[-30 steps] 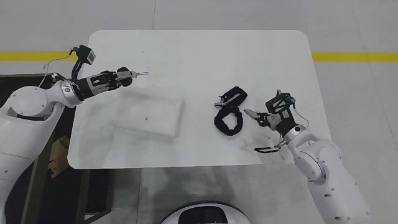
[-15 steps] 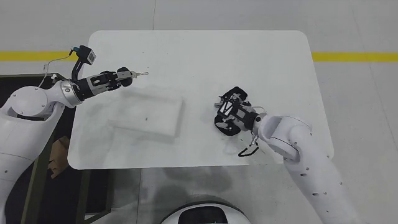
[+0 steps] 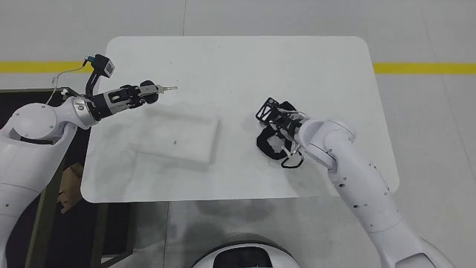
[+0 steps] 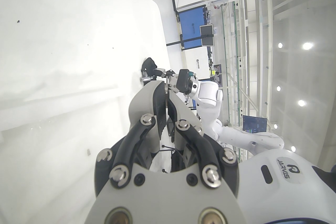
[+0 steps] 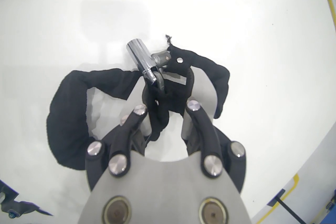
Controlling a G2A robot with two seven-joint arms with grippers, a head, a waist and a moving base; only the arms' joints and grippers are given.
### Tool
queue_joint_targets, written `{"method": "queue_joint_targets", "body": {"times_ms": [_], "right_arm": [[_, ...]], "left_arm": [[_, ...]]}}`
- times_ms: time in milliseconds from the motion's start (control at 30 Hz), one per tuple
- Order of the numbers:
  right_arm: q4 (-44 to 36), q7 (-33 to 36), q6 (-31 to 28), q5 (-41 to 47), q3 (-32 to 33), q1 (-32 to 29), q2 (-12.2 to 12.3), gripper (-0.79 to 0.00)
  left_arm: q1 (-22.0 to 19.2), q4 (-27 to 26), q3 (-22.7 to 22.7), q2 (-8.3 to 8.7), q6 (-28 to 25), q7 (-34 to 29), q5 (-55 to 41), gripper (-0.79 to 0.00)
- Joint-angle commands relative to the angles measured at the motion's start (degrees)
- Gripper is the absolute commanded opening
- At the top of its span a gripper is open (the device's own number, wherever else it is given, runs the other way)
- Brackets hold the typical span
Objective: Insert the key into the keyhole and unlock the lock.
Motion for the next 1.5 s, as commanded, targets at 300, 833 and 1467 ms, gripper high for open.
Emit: {"method": "queue_joint_targets", "body": {"times_ms": [300, 833, 1467], "right_arm": [[-0.1, 16.1, 0.3, 13.1, 3.7, 2.6, -1.2, -0.480], [4.9, 18.2, 1.4, 16.3, 2.2, 5.0, -3.3, -0.785], [2.1, 23.2, 4.3, 30.3, 11.1, 6.8, -3.0, -0.785]], "left_arm": [[0.0, 0.0, 0.0, 0.00, 0.0, 0.0, 0.0, -0.785], [0.0, 0.0, 0.0, 0.00, 0.0, 0.0, 0.0, -0.785], [0.0, 0.0, 0.0, 0.00, 0.0, 0.0, 0.0, -0.785]]}}
